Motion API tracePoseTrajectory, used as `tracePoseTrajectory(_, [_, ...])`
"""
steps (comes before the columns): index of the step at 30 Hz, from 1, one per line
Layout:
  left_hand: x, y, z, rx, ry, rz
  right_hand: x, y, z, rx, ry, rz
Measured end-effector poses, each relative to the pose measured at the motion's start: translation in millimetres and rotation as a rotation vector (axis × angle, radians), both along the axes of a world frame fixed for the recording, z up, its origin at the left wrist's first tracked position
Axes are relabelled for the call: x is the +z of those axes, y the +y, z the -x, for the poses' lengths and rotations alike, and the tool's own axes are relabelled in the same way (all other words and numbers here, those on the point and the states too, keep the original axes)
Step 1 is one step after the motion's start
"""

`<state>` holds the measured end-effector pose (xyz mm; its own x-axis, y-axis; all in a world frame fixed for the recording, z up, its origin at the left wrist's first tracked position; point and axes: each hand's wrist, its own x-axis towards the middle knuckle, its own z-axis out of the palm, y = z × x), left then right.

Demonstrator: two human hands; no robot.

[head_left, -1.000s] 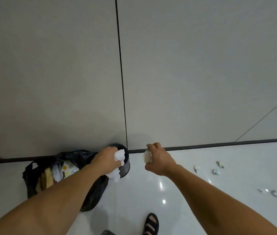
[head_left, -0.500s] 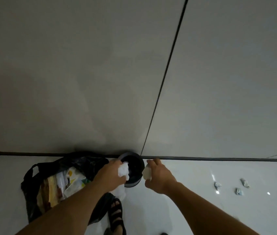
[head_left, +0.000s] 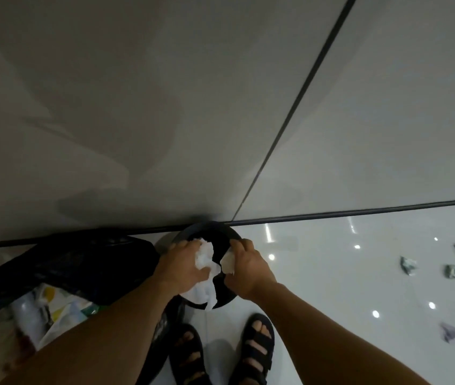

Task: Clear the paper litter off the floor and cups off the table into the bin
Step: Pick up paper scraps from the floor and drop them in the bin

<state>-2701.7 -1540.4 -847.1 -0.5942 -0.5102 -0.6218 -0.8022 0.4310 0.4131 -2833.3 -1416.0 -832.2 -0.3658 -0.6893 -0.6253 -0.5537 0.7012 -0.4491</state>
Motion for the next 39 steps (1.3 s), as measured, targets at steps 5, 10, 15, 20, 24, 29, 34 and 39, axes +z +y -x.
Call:
tracePoseTrajectory(5, [-48.9, -8.7, 3.0, -0.016, -0.031, 0.051, -48.4, -10.2, 0.6, -0.002, -0.034, -0.002])
tracePoseTrajectory(10, [-12.4, -3.3, -1.9, -0.013, -0.086, 0.017, -11.6, 3.1, -3.2, -0.005, -0.078, -0.050])
tracePoseTrajectory(15, [82.6, 18.2, 16.7, -0.051, -0.028, 0.018, 77.6, 26.0, 4.3, -0.030, -0.046, -0.038])
tracePoseTrajectory(20, [187.6, 43.1, 43.8, -0.169, 0.045, 0.063, 179.9, 59.6, 19.1, -0.079, 0.030, -0.019])
tracePoseTrajectory(24, [259.9, 62.5, 54.5, -0.294, 0.046, 0.147, 258.1, 97.6, 23.4, -0.124, 0.110, -0.035])
tracePoseTrajectory(29, [341.7, 90.3, 61.0, -0.492, 0.071, 0.179, 346.3, 158.0, 9.7, -0.276, 0.194, -0.035])
tracePoseTrajectory(34, [404.2, 149.2, 77.5, -0.692, 0.118, 0.200, 407.1, 235.3, -5.4, -0.456, 0.302, -0.051])
tracePoseTrajectory(39, [451.2, 256.2, 106.9, -0.922, 0.178, 0.211, 442.9, 353.8, -31.5, -0.679, 0.367, -0.119])
